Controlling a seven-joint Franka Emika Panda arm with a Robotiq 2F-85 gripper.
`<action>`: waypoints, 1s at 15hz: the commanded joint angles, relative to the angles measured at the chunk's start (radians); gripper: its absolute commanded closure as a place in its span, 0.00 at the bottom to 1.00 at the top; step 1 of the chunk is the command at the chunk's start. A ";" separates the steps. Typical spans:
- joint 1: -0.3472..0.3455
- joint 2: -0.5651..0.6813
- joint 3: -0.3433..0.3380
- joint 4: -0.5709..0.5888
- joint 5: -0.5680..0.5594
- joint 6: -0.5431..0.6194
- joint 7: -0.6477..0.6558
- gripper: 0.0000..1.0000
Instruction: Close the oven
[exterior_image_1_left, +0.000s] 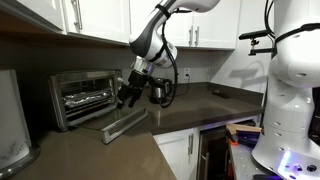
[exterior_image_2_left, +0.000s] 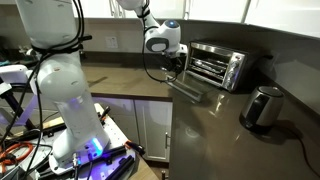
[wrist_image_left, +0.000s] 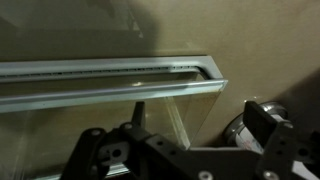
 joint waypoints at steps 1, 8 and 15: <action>-0.032 0.038 0.007 0.020 0.076 -0.044 -0.101 0.00; -0.046 0.111 -0.018 0.048 0.034 -0.086 -0.079 0.00; -0.008 0.192 -0.091 0.097 -0.123 -0.081 0.021 0.00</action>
